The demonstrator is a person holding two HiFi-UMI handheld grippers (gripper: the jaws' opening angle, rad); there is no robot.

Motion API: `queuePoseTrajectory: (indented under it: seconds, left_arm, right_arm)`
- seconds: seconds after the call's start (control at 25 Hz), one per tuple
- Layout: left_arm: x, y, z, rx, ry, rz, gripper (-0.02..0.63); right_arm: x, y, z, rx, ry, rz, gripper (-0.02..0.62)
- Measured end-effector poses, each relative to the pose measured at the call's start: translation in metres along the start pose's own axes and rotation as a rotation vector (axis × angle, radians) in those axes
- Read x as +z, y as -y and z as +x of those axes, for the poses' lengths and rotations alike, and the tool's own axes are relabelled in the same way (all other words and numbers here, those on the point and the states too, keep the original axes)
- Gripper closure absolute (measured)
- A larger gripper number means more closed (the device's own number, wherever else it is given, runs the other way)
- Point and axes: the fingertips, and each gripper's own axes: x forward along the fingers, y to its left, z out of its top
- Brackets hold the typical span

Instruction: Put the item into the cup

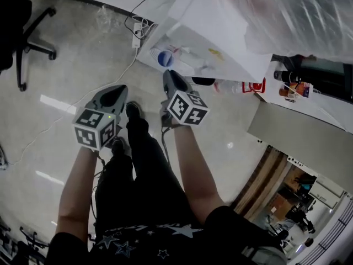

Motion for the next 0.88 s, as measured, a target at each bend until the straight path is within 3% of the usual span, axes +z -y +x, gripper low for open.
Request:
queuePoseTrajectory:
  seconds: [0.12, 0.44, 0.88]
  left_arm:
    - [-0.001, 0.007, -0.018, -0.002, 0.010, 0.007, 0.600]
    - [-0.014, 0.027, -0.061, -0.006, 0.038, 0.011, 0.600]
    - [-0.027, 0.088, -0.146, -0.051, 0.096, 0.039, 0.600]
  right_arm:
    - [0.005, -0.010, -0.021, -0.013, 0.034, -0.007, 0.588]
    - [0.010, -0.038, -0.084, -0.023, 0.120, -0.025, 0.594]
    - [-0.010, -0.095, -0.196, 0.039, 0.198, -0.022, 0.594]
